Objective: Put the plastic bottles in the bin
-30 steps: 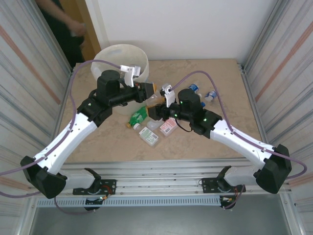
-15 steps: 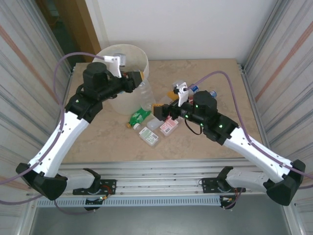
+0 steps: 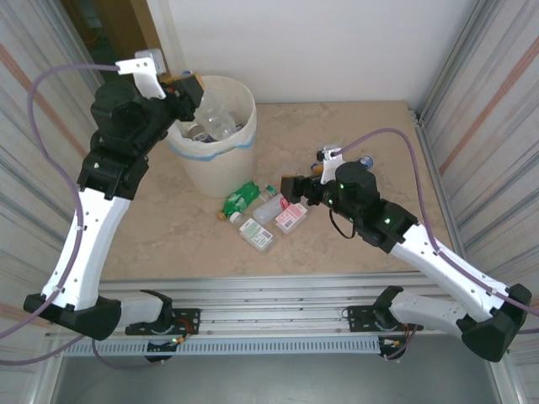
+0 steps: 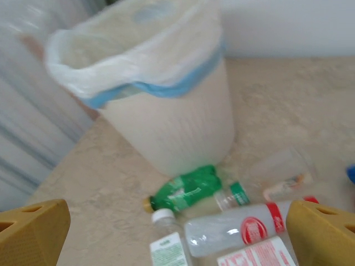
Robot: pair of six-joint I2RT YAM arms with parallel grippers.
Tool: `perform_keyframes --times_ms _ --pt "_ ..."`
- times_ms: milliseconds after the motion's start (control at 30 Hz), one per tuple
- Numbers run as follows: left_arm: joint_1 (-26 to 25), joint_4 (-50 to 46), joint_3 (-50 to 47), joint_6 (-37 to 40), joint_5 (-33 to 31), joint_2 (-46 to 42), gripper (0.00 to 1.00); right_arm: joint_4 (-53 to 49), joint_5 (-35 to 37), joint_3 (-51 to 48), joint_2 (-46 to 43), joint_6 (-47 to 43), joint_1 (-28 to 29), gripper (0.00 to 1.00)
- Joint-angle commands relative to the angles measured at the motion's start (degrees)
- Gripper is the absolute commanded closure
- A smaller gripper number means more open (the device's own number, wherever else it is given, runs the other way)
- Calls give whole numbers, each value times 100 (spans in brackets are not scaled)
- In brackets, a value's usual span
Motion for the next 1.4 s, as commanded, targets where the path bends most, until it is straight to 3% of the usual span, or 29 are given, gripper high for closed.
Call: perform_keyframes --times_ms 0,200,433,900,1267,1367 --pt "56 80 454 590 -711 367 100 -741 334 192 231 791 -298 2" --pt "137 -338 1327 925 -925 1227 100 -1437 29 207 722 1579 -822 2" --pt "150 -890 2249 1314 -1097 2190 100 -1729 -145 238 1305 1955 -925 2" --pt "281 -1010 2123 1154 -1120 2999 97 -1652 -195 43 1883 2399 -853 2" --pt "307 -1051 1756 961 -1212 3233 81 -1437 -360 -129 2267 2662 -744 2" --pt "318 -1089 1736 924 -1156 3256 66 -1436 -383 -100 2366 2689 -694 2"
